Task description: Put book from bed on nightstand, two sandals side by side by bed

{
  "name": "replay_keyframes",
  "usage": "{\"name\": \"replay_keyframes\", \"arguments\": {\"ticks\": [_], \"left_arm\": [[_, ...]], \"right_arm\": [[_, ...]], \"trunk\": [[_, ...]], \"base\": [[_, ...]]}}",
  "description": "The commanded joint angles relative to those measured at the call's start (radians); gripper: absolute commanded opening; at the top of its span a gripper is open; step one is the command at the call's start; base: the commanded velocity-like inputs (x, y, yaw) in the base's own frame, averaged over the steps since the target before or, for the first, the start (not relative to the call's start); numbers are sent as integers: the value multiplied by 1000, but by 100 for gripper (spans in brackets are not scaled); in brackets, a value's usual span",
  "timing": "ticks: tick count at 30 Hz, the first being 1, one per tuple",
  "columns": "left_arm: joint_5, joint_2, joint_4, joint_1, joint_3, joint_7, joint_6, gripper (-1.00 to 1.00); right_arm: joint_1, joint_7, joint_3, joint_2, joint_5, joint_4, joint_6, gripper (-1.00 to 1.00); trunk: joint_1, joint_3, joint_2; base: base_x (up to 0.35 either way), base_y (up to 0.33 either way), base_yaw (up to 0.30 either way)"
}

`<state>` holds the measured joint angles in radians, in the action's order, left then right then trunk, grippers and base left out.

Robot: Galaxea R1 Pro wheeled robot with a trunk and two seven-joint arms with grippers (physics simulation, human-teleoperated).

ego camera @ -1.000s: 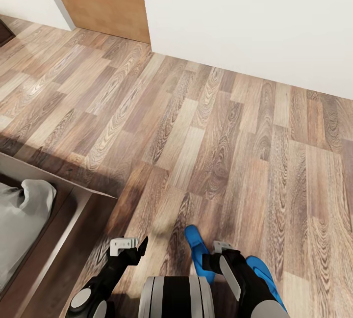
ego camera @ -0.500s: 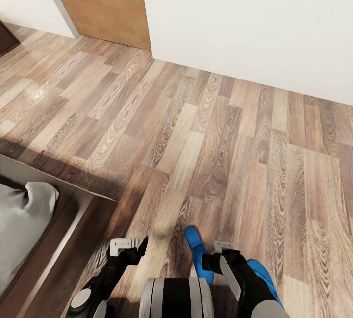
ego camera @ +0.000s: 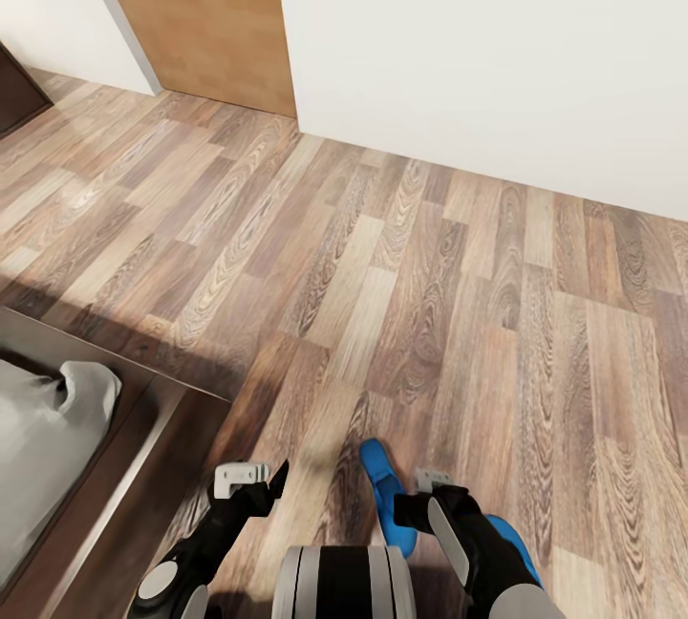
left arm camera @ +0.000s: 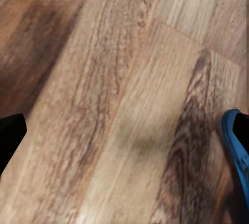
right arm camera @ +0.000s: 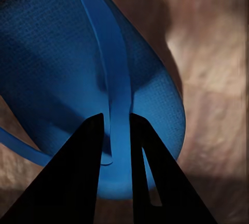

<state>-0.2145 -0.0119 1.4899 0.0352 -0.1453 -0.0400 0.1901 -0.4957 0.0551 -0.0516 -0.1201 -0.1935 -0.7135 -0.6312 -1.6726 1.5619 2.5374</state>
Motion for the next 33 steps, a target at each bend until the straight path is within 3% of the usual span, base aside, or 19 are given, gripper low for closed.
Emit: {"name": "replay_keyframes", "arguments": {"ticks": [1, 33], "left_arm": [[-9, 0, 1, 0, 1, -3, 6, 100], [-9, 0, 1, 0, 1, -3, 6, 100]], "right_arm": [[0, 5, -2, 0, -9, -1, -4, -100], [0, 5, -2, 1, -9, -1, -4, -100]], "trunk": [[1, -3, 0], [15, -127, -8]], "base": [[0, 0, 0], [0, 0, 0]]}}
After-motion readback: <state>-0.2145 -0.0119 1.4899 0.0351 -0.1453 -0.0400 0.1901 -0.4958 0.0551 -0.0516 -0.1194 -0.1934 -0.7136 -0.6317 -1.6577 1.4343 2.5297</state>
